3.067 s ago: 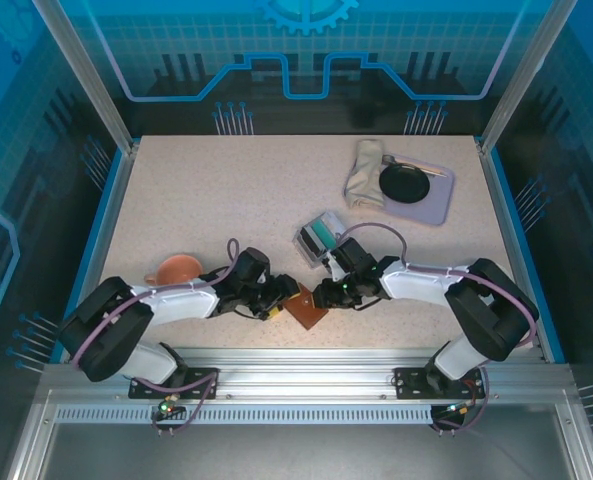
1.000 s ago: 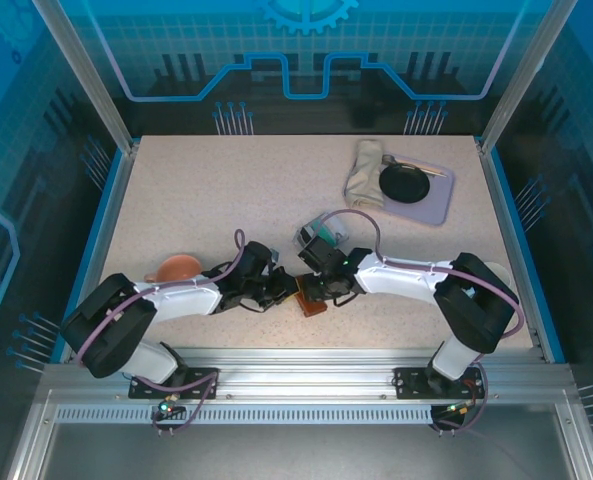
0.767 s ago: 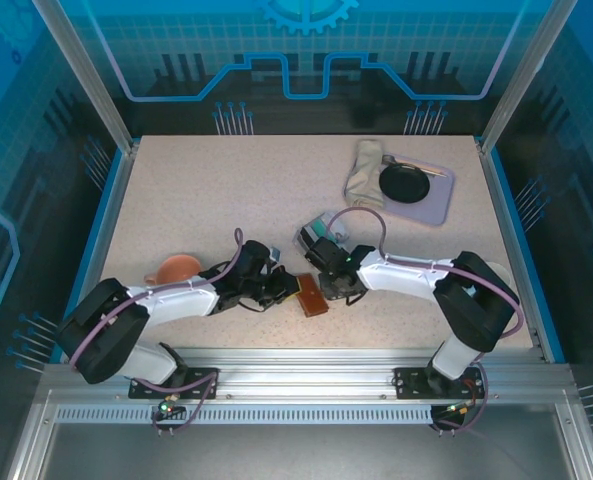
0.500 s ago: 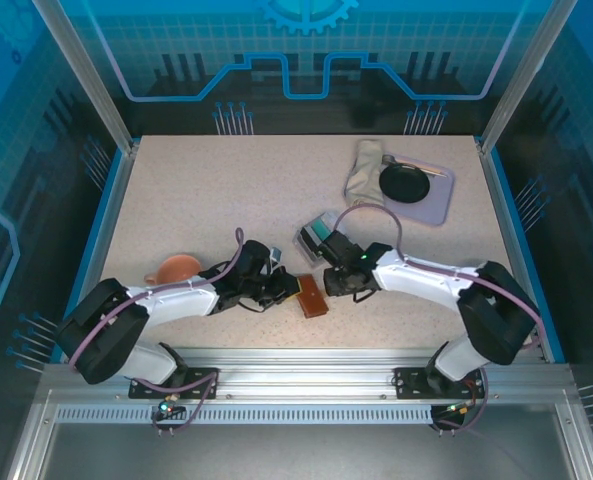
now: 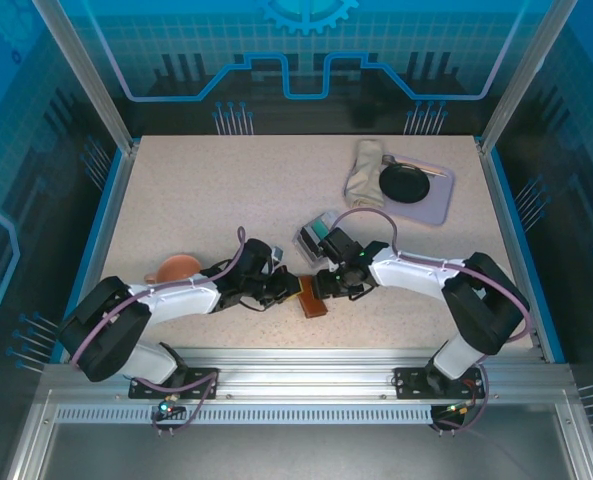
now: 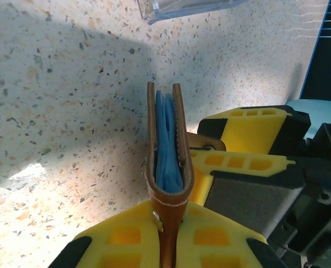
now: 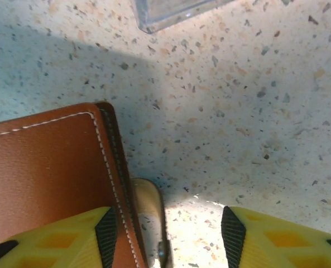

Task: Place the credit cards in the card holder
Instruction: Open the button on the card holder.

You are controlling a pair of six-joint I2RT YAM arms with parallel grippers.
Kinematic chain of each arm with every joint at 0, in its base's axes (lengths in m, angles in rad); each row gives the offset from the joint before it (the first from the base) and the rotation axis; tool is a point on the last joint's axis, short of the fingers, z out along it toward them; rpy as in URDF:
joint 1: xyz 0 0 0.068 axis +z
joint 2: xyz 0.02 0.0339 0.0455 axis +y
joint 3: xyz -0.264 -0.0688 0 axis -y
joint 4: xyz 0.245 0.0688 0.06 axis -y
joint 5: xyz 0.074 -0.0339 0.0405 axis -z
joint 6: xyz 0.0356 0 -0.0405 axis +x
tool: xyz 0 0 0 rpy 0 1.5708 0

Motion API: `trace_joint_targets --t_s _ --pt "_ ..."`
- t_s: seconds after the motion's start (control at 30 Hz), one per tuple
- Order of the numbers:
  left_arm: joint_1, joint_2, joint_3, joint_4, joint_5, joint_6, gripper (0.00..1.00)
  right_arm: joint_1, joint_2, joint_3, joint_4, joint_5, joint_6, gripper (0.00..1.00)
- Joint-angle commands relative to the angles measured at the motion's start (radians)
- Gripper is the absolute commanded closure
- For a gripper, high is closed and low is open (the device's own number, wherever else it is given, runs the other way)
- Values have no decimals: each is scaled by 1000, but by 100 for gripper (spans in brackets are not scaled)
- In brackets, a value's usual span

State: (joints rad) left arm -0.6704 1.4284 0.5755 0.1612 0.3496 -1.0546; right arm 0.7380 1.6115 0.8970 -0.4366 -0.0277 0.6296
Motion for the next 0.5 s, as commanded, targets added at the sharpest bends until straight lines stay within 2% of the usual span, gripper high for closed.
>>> trace_joint_targets --t_s 0.0,0.2,0.23,0.3,0.37,0.4,0.47 --pt "2 12 21 4 29 30 100 -31 7 -11 -5 -15 -21 48" --pt "4 36 26 -13 22 41 100 -63 13 -39 13 -63 -31 80" --pt "3 42 33 -32 14 48 97 -65 4 -41 9 -59 -33 84" --pt "6 59 60 -97 -17 66 87 -71 -17 -49 -7 -34 -19 86" --pt "13 85 99 -172 -60 79 85 -88 -41 -73 -8 -22 10 87" --pt "20 102 121 -208 -81 82 81 -97 -50 -89 -5 -18 34 87" --pt "36 147 160 -256 -101 96 79 -106 -59 -115 2 -11 75 83"
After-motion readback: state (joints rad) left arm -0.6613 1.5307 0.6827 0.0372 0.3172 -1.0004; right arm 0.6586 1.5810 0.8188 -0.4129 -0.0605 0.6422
